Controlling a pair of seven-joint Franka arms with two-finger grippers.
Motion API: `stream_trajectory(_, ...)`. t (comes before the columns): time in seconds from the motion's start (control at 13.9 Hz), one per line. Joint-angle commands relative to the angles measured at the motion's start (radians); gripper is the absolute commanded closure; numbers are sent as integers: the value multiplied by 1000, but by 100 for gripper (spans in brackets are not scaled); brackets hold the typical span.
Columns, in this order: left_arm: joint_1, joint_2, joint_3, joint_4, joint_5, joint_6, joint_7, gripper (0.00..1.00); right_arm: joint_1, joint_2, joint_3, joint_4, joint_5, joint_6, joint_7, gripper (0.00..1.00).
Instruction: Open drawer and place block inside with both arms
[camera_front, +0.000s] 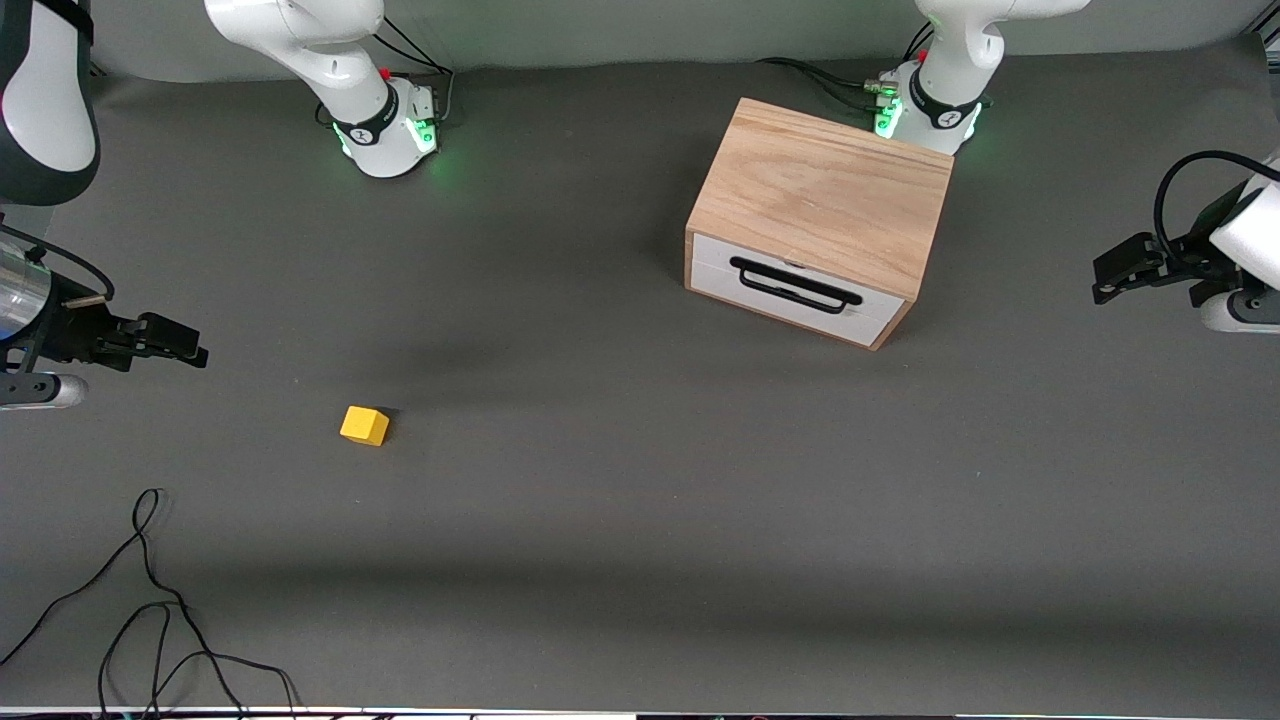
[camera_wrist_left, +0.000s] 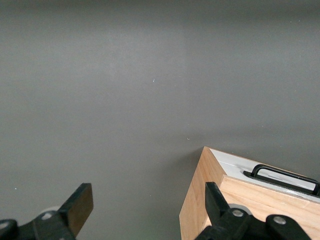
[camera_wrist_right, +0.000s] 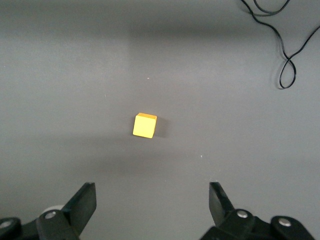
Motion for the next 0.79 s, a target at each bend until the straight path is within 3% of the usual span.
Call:
stream_trajectory(0.0,-7,-28,7,-27,11,12,14,0,13,1,-1,19,-10,-53,19,0)
stream_trajectory(0.57,-21,-37,1,-25,9,-2,-64,0,17,5,-3,5,-8,-60,19,0)
stream_trajectory(0.72,-24,-39,-53,-24,9,-4,-179,0,17,7,-3,2,-8,-58,21,0)
